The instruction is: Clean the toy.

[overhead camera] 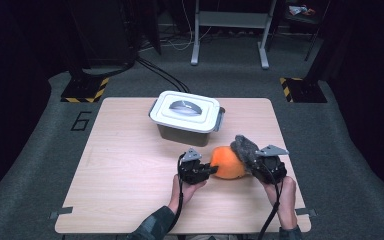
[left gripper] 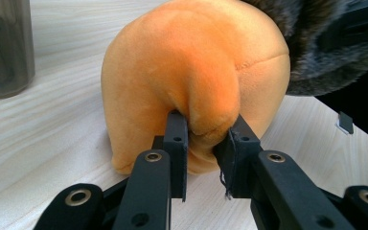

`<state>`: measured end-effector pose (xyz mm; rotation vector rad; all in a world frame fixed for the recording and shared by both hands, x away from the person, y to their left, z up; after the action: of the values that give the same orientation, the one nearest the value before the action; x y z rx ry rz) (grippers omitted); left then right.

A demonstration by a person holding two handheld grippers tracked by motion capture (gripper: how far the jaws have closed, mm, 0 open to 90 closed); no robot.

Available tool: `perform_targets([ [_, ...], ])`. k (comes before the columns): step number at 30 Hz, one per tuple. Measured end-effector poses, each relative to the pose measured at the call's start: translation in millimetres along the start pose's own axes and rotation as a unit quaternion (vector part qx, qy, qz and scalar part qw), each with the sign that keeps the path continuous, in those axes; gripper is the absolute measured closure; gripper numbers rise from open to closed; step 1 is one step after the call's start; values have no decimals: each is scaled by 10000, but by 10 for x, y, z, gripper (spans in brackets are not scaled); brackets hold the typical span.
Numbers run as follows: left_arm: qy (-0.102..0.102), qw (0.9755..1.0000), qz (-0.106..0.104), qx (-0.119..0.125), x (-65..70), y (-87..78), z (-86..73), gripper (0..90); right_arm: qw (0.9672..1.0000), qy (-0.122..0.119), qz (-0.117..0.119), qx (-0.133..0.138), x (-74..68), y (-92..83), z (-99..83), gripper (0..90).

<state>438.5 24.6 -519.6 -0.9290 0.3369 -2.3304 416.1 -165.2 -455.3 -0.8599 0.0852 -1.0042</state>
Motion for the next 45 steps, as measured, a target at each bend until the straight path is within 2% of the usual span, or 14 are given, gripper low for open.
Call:
perform_targets([
  [1, 25, 10000, 8, 9, 0, 1, 3, 747, 9998, -152, 121, 40, -87, -19, 69, 704],
  [3, 57, 10000, 8, 3, 1, 1, 6, 746, 9998, -158, 131, 41, -134, -22, 101, 704],
  [7, 23, 10000, 7, 18, 2, -1, 8, 745, 9986, -473, 223, 77, -297, 21, 223, 703],
  [8, 23, 10000, 7, 18, 2, -1, 8, 745, 9986, -474, 197, 87, -321, 26, 238, 703],
  [15, 61, 10000, -34, 0, 38, 6, 1, 745, 9975, -600, 266, 245, -411, -3, 310, 703],
  [16, 76, 10000, -34, -2, 42, 8, 2, 745, 9970, -678, 276, 240, -419, 7, 321, 703],
  [19, 75, 10000, -37, -18, 40, 12, 3, 745, 9970, -732, 247, 68, -441, 94, 311, 701],
  [21, 72, 10000, -41, -29, 38, 12, 2, 745, 9971, -732, 220, 49, -435, 107, 305, 701],
  [27, 128, 9999, -50, -77, 38, 11, -3, 742, 9977, -658, 168, -7, -352, 135, 247, 702],
  [30, 117, 9999, -49, -72, 38, 13, -5, 743, 9985, -527, 116, -38, -284, 130, 184, 702],
  [34, 52, 9999, -81, -84, 32, 12, -14, 743, 9992, -351, -79, -191, -154, 160, 70, 702],
  [37, 70, 9999, -93, -86, 45, 22, -19, 743, 9997, -149, 65, -174, -87, 192, -19, 702],
  [45, 79, 9999, -89, -83, 47, 24, -15, 742, 9995, 141, 38, -262, 32, 252, -137, 701],
])
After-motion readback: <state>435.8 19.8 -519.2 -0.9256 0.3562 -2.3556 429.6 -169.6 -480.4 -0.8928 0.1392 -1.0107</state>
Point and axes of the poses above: each handheld gripper's, and its own axes: y roughly forward along the jaws, z roughly out of its top, x roughly to its right, the point moved 6 cm from there along y, roughly forward along the jaws, and after that the axes turned 15 degrees about -y, right-handed, at the moved point
